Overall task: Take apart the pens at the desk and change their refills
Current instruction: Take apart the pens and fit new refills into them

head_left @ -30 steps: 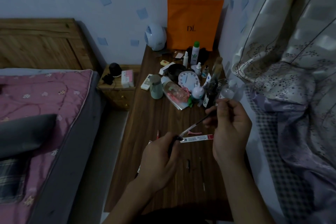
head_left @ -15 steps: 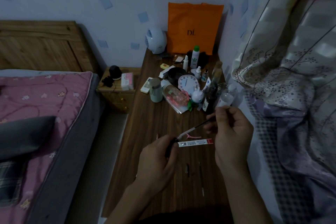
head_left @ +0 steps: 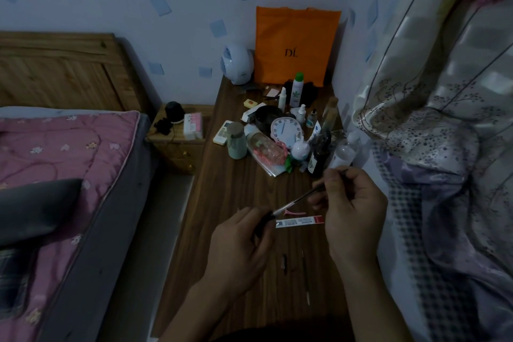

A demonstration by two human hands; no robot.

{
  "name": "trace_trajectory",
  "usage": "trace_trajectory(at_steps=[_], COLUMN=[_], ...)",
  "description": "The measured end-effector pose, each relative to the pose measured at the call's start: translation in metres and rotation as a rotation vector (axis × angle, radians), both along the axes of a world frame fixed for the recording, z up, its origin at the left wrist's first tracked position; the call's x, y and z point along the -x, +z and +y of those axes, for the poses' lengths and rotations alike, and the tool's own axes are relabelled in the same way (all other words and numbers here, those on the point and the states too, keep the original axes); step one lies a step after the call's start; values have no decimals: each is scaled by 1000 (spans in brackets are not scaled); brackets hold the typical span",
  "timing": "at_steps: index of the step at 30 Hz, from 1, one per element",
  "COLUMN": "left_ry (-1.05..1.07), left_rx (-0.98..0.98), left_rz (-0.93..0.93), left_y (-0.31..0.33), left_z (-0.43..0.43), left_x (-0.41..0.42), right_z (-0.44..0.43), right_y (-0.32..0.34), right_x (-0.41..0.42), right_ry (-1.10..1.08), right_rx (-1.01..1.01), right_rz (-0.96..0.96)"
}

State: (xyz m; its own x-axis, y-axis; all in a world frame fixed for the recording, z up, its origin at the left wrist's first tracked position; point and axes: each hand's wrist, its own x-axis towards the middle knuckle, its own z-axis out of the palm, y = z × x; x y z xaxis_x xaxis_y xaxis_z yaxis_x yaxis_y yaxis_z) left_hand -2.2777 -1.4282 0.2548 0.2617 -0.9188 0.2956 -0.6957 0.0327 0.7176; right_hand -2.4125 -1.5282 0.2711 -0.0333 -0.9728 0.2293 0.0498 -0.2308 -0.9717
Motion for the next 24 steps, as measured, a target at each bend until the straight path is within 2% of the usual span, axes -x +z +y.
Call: trace_trajectory(at_steps=[7,15,24], left_ry=[10,13,-50], left_rx=[-6,-37,-111], left_rz=[30,97,126], left_y=[1,-6,-15], left_z=[-8,-11,-12], left_x=[3,-2,-6], right_z=[11,9,9], right_y=[-8,-13,-33], right_x=[-10,-13,-13], right_ry=[250,394,415], right_rx=[-74,-301,-358], right_rz=[85,-69,-92])
